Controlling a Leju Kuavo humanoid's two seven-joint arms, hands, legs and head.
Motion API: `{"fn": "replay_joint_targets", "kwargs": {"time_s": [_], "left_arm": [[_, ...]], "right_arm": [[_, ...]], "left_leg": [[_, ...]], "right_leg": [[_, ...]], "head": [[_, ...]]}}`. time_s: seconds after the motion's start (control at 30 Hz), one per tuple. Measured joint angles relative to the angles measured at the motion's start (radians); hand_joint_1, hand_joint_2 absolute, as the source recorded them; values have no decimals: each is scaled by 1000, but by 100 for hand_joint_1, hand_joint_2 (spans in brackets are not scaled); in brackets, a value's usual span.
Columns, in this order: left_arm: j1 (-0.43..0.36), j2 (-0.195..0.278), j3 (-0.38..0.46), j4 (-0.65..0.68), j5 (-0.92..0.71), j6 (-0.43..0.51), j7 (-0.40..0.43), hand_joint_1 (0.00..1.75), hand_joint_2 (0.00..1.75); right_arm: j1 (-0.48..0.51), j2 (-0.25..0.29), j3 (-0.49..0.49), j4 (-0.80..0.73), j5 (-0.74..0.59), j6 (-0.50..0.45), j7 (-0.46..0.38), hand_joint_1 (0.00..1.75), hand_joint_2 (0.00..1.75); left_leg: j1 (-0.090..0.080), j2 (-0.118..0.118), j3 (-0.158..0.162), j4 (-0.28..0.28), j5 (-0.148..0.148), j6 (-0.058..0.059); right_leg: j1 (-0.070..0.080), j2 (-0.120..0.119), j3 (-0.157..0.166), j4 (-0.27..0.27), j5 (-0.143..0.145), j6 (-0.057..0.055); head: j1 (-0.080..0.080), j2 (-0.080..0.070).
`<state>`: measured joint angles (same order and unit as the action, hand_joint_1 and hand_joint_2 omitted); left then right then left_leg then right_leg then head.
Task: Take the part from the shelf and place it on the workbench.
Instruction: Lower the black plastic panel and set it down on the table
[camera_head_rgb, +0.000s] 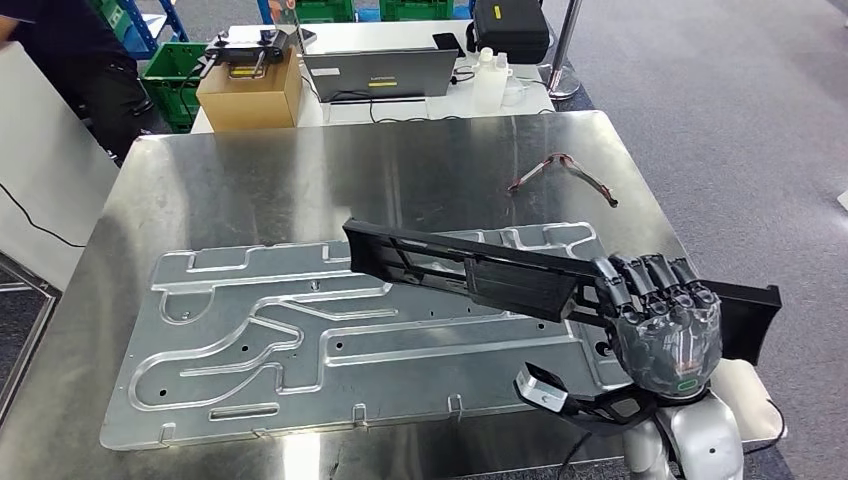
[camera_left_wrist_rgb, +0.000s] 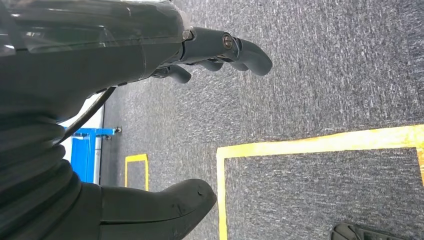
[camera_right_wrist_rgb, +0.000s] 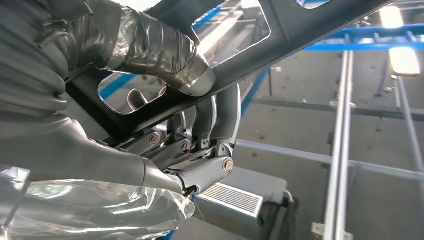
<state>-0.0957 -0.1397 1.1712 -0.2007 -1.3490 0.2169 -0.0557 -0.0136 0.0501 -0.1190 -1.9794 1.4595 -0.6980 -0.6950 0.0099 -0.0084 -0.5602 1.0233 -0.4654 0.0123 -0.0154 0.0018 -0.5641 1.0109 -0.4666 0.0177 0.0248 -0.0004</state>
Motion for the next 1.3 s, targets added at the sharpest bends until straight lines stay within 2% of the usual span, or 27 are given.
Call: {"fn": "replay_joint_targets", "kwargs": {"time_s": [0.23, 0.5, 0.63, 0.7, 0.8, 0.9, 1.07, 1.3], "left_arm": [[0, 5, -1, 0, -3, -1, 0, 0, 175], [-1, 7, -2, 0, -7, 0, 0, 0, 175], [-1, 7, -7, 0, -13, 1, 0, 0, 175], [-1, 7, -10, 0, -13, 1, 0, 0, 175], [-1, 8, -15, 0, -13, 1, 0, 0, 175], [-1, 9, -17, 0, -8, 2, 0, 0, 175], [-1, 12, -17, 0, 14, -5, -17, 0, 175], [-1, 14, -17, 0, 16, -8, -28, 0, 175]], "right_arm": [[-61, -1, 79, 22, 16, 0, 1, 175, 175], [-86, -3, 166, 33, 27, 0, 18, 175, 175], [-101, -9, 231, 39, 56, 0, 70, 175, 175], [-107, -18, 270, 40, 78, 0, 127, 175, 175], [-120, -47, 339, 40, 100, 0, 227, 175, 175], [-132, -81, 400, 40, 106, 0, 277, 175, 175], [-132, -115, 467, 25, 106, 0, 299, 175, 175], [-129, -120, 478, 17, 106, 0, 301, 175, 175]], "left_leg": [[0, 0, 0, 0, 0, 0], [0, 0, 0, 0, 0, 0], [0, 0, 0, 0, 0, 0], [0, 0, 0, 0, 0, 0], [0, 0, 0, 0, 0, 0], [0, 0, 0, 0, 0, 0], [0, 0, 0, 0, 0, 0], [0, 0, 0, 0, 0, 0]], "right_leg": [[0, 0, 0, 0, 0, 0], [0, 0, 0, 0, 0, 0], [0, 0, 0, 0, 0, 0], [0, 0, 0, 0, 0, 0], [0, 0, 0, 0, 0, 0], [0, 0, 0, 0, 0, 0], [0, 0, 0, 0, 0, 0], [0, 0, 0, 0, 0, 0]], "head": [[0, 0], [0, 0], [0, 0], [0, 0], [0, 0], [0, 0], [0, 0], [0, 0]]}}
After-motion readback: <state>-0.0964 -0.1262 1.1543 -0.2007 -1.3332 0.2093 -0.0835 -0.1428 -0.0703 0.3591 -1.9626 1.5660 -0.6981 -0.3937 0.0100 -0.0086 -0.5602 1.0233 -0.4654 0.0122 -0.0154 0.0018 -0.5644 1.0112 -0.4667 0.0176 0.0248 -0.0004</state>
